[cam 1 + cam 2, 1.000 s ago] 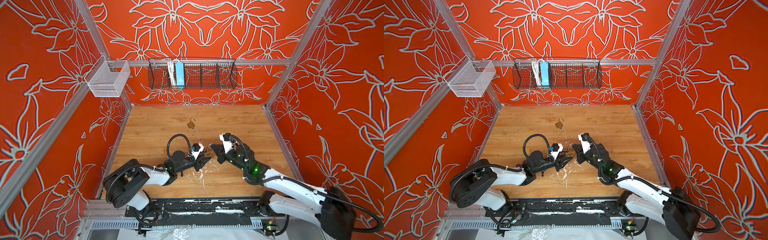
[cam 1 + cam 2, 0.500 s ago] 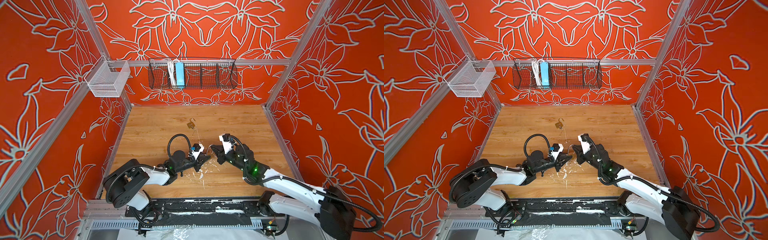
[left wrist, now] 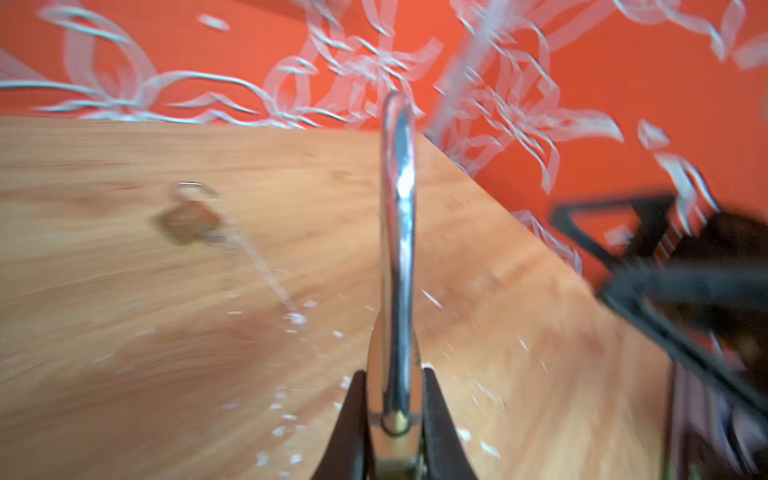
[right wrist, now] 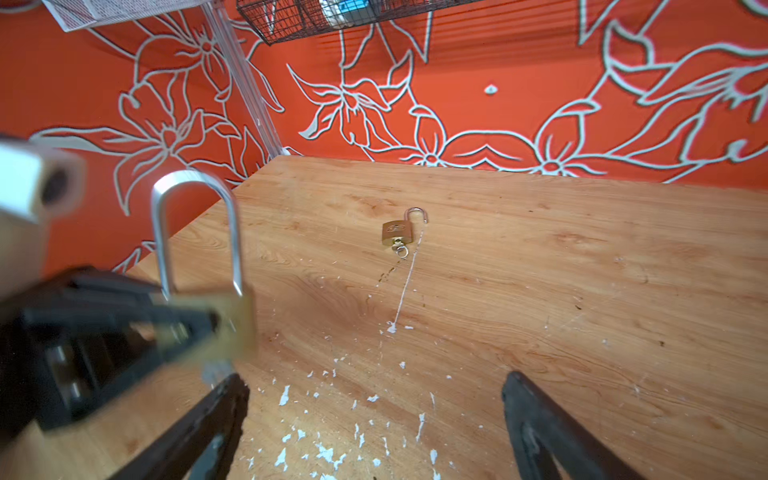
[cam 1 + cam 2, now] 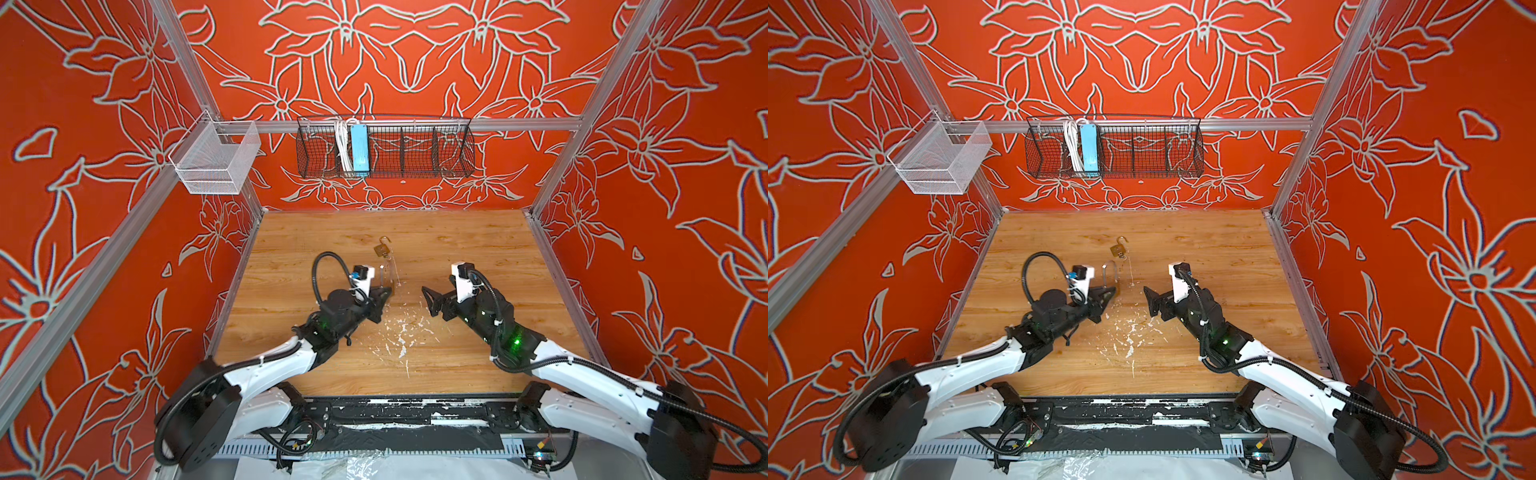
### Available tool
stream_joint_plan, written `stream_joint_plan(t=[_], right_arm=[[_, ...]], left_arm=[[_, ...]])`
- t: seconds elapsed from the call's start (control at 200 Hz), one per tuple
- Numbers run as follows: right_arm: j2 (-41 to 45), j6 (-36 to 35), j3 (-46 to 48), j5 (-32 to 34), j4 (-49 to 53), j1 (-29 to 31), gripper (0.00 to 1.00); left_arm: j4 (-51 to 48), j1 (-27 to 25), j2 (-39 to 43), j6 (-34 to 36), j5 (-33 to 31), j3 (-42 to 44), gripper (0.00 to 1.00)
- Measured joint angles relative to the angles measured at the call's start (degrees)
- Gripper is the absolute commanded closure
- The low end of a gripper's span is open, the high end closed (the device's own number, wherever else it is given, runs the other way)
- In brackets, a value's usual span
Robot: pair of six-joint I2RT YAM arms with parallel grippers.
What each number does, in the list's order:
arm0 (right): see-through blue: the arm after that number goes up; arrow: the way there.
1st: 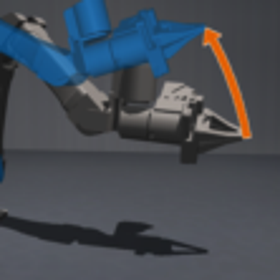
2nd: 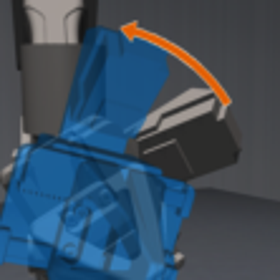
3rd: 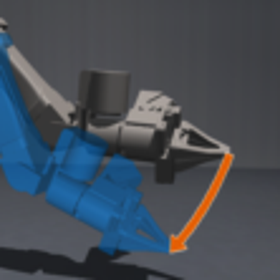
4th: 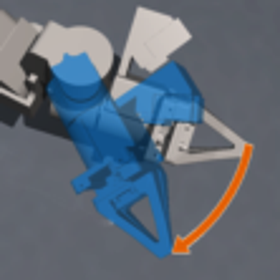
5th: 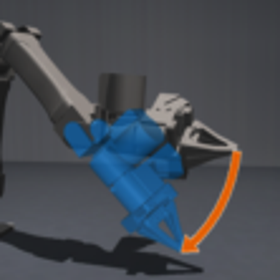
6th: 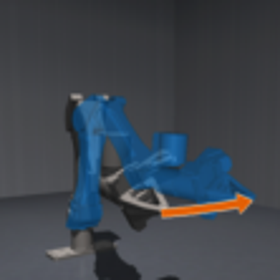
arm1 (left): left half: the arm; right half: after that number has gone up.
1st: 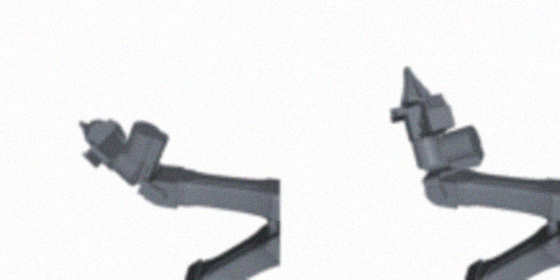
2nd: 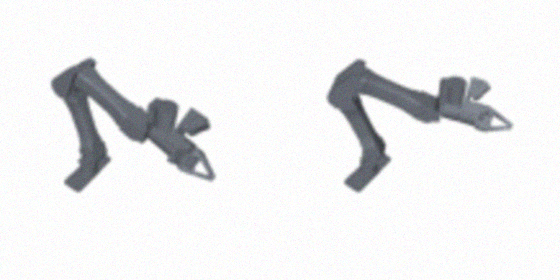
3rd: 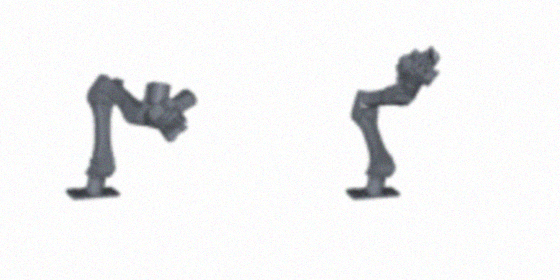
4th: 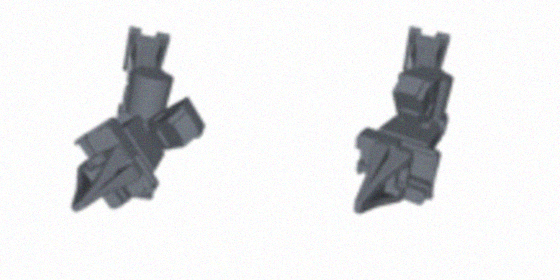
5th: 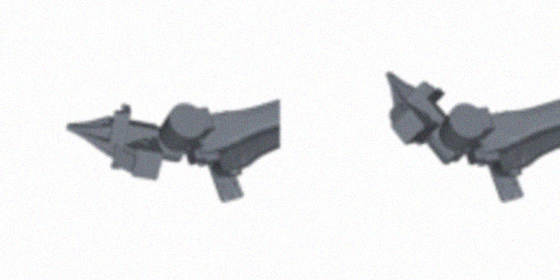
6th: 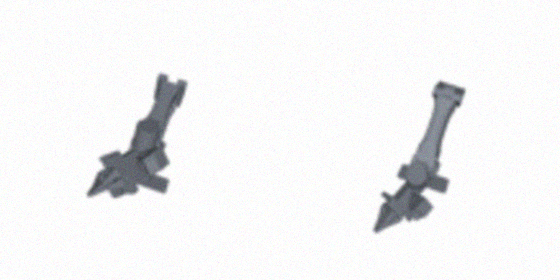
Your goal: Unlock with the key
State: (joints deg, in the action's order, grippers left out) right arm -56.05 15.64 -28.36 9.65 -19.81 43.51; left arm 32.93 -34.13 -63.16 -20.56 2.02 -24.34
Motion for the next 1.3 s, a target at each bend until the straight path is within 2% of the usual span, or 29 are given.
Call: stream_joint_plan(t=[0.125, 0.345, 0.525, 0.761, 0.966, 1.141, 1.301], right_arm=[[-1.7, -0.7, 0.0, 0.6, 0.0, 0.0, 0.04], [-3.2, -2.2, 0.0, 0.4, -0.4, 0.0, 0.04], [-3.2, -3.6, 0.3, -1.1, -1.6, 0.0, 0.04], [-4.7, -6.1, 0.3, -6.2, -3.2, 0.0, 0.06], [-4.5, -6.9, 0.4, -8.9, -4.0, 0.0, 0.12], [-3.3, -8.3, 1.4, -11.0, -5.0, 0.2, 0.2], [-3.9, -9.6, 1.4, -13.9, -5.8, 1.4, 0.21]], left_arm=[[-0.5, 1.9, 4.0, -6.6, -3.3, 2.4, 1.0], [-3.9, 1.9, 4.6, -14.9, -6.0, 3.5, 1.0], [-7.9, 1.9, 4.5, -18.1, -8.0, 2.3, 1.0], [-13.4, 1.9, 2.0, -22.1, -11.4, -2.4, 1.0], [-16.8, 1.9, -2.1, -27.7, -10.5, -5.6, 1.0], [-12.8, 1.2, -4.2, -30.3, -8.3, -4.5, 1.0], [-12.7, 0.6, -4.2, -32.9, -7.9, -4.2, 1.0]])
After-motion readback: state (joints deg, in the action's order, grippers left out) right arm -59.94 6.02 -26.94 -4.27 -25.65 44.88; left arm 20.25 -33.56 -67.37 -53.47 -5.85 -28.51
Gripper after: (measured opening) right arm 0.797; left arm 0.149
